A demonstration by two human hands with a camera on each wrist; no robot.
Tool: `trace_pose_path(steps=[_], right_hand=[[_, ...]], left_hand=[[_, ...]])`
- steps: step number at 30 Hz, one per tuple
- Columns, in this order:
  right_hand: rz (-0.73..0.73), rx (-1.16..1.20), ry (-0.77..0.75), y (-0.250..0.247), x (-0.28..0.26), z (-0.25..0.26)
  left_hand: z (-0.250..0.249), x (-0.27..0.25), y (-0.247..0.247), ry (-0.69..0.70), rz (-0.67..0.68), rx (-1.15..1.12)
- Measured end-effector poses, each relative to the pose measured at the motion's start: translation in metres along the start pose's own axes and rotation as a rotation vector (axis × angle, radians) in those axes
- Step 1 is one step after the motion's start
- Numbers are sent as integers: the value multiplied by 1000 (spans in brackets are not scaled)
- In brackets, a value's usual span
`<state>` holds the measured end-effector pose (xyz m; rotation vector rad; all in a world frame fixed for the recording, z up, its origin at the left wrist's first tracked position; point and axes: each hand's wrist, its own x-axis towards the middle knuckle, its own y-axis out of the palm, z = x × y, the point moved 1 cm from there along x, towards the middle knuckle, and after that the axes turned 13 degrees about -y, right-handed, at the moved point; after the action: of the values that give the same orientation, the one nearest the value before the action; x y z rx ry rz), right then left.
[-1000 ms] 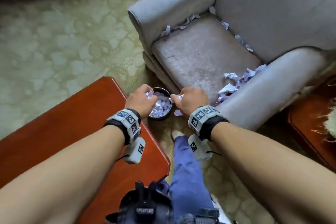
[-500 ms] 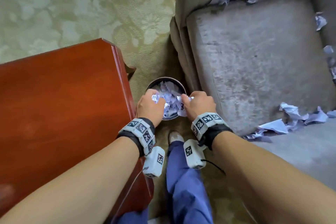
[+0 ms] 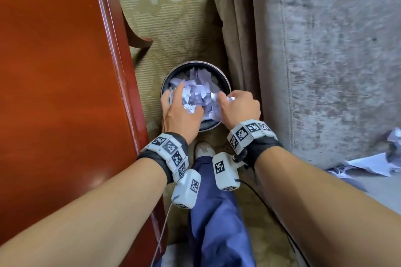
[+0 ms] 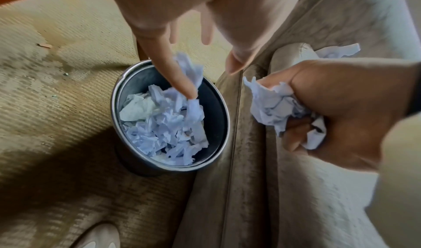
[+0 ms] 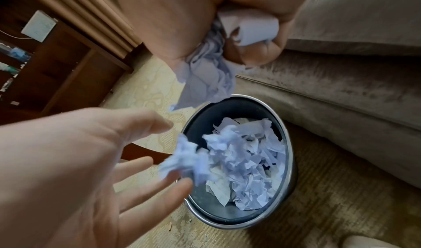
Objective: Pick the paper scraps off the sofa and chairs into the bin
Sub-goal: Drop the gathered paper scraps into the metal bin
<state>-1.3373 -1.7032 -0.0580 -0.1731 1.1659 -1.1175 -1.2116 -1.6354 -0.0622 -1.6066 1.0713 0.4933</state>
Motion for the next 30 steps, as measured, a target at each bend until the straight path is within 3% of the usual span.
trace_pose_path(steps=[6,18,23,30], right_hand=[[-3,-47,6,10,7,19],[181,-99,-142,29,0,49],[99,-91,-94,17,-20,56],[5,-116,-105,-16,-90,75]], left_hand=[[17,0,-9,0,51,-62],[13,-11,-48,31,10,-137],[15,-32,-73,63,16,-172],[18,-84,-143,146,43,25]])
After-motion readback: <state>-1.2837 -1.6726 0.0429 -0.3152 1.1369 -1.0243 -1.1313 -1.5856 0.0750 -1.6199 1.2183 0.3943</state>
